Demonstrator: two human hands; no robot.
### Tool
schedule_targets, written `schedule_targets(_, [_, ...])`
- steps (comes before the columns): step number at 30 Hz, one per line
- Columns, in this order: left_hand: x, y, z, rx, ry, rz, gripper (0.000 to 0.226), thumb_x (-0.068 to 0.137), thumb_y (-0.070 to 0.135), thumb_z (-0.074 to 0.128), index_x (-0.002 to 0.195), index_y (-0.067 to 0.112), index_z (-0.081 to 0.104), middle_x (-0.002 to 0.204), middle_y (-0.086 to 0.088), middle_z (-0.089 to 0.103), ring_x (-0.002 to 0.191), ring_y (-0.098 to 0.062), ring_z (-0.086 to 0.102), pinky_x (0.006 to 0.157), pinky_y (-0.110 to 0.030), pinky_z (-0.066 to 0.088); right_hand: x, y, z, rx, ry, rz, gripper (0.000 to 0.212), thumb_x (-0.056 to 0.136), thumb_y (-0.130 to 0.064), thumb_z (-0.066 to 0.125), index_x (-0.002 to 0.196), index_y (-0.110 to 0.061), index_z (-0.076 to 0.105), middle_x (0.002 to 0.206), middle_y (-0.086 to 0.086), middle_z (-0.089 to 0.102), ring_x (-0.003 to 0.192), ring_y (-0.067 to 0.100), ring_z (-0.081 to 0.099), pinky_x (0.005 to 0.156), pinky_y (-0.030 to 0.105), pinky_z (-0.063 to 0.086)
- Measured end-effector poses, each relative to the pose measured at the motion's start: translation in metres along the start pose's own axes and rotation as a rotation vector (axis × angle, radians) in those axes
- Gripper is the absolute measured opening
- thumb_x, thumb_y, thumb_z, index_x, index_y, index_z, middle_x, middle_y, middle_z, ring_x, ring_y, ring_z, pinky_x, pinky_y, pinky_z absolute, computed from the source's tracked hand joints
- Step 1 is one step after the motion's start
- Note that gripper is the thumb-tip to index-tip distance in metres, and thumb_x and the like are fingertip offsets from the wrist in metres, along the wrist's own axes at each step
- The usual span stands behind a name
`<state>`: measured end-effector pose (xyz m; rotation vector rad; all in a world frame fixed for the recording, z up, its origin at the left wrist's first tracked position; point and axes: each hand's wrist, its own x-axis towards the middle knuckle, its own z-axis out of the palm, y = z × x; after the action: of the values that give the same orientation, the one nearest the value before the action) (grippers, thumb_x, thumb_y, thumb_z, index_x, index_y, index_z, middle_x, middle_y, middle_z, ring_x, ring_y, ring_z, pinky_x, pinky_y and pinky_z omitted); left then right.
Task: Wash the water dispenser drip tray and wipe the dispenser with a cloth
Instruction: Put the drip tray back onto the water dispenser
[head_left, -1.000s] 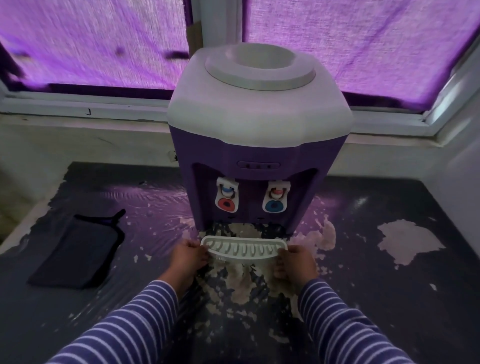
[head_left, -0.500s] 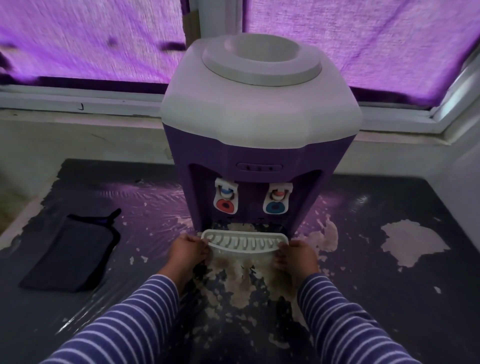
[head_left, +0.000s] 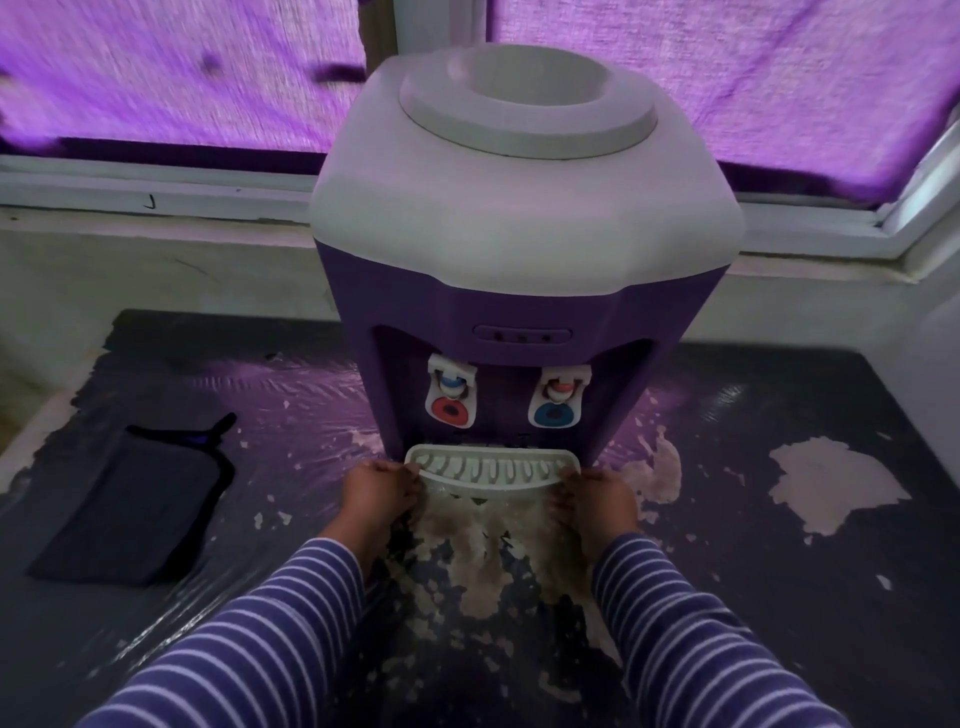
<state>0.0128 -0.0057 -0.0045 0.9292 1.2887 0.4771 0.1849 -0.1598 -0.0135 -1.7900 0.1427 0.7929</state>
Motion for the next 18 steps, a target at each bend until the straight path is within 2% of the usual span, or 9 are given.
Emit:
schedule_targets(5, [0.003, 0.001, 0.005, -0.057, 0.021, -0.018, 0.019, 0.092, 0.002, 0.055, 0.074, 0.006, 0.049, 0.07, -0.016, 0.057, 0.063, -0.024, 0.058, 0.058, -0.03, 0.051, 0.004, 0.0, 0.004, 0.06, 0.022, 0.04, 0.012, 0.092, -0.009, 0.054, 0.096, -0.004, 0.063, 0.081, 0.02, 0.069, 0.069, 0.032, 0.064, 0.069, 0.044, 0.054])
schedule_targets(8, [0.004, 0.003, 0.007, -0.112, -0.017, -0.028, 0.019, 0.095, -0.001, 0.047, 0.078, 0.005, 0.046, 0.073, -0.017, 0.054, 0.065, -0.024, 0.056, 0.05, -0.024, 0.051, 0.004, -0.001, 0.005, 0.077, 0.025, 0.034, 0.012, 0.091, -0.006, 0.053, 0.088, -0.002, 0.064, 0.076, 0.02, 0.068, 0.071, 0.034, 0.064, 0.075, 0.05, 0.054])
schedule_targets(11, [0.006, 0.002, 0.008, -0.081, 0.001, -0.023, 0.007, 0.094, 0.002, 0.052, 0.088, 0.003, 0.047, 0.075, -0.017, 0.057, 0.066, -0.023, 0.058, 0.046, -0.021, 0.053, 0.005, -0.004, 0.007, 0.096, 0.029, 0.067, 0.015, 0.091, -0.006, 0.056, 0.079, -0.002, 0.063, 0.076, 0.021, 0.069, 0.074, 0.037, 0.067, 0.081, 0.054, 0.054])
schedule_targets(14, [0.011, 0.0, 0.008, -0.071, 0.014, -0.018, 0.009, 0.092, 0.005, 0.056, 0.088, 0.004, 0.048, 0.074, -0.016, 0.06, 0.066, -0.022, 0.06, 0.058, -0.028, 0.053, 0.008, -0.008, 0.008, 0.143, 0.006, 0.097, 0.014, 0.091, -0.005, 0.056, 0.095, 0.007, 0.061, 0.087, 0.023, 0.07, 0.086, 0.039, 0.07, 0.082, 0.051, 0.055])
schedule_targets(18, [0.017, -0.002, 0.008, -0.06, 0.027, -0.024, 0.014, 0.091, 0.007, 0.058, 0.082, 0.007, 0.048, 0.072, -0.015, 0.061, 0.066, -0.021, 0.062, 0.051, -0.024, 0.054, 0.006, -0.009, 0.008, 0.118, -0.057, 0.051, 0.026, 0.094, 0.001, 0.048, 0.117, 0.013, 0.05, 0.104, 0.03, 0.065, 0.098, 0.041, 0.066, 0.088, 0.052, 0.054])
